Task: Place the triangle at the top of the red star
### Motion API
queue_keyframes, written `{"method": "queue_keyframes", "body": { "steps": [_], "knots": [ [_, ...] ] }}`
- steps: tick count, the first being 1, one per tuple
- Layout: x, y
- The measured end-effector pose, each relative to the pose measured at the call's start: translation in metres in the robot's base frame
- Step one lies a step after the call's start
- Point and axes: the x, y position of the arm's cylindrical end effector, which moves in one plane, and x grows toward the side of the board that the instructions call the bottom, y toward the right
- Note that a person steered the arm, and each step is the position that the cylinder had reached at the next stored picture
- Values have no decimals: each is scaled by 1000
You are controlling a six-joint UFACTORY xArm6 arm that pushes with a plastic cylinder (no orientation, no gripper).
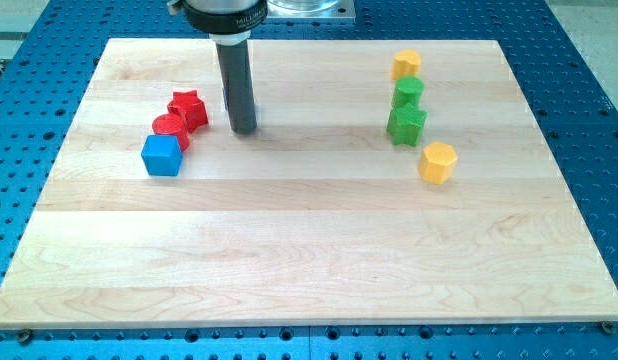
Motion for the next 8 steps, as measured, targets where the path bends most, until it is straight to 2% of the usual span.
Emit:
{"method": "queue_keyframes", "body": {
  "steps": [2, 3, 4, 8],
  "knots": [
    [-19, 41],
    [-44, 0],
    [-49, -21],
    [-41, -35]
  ]
}}
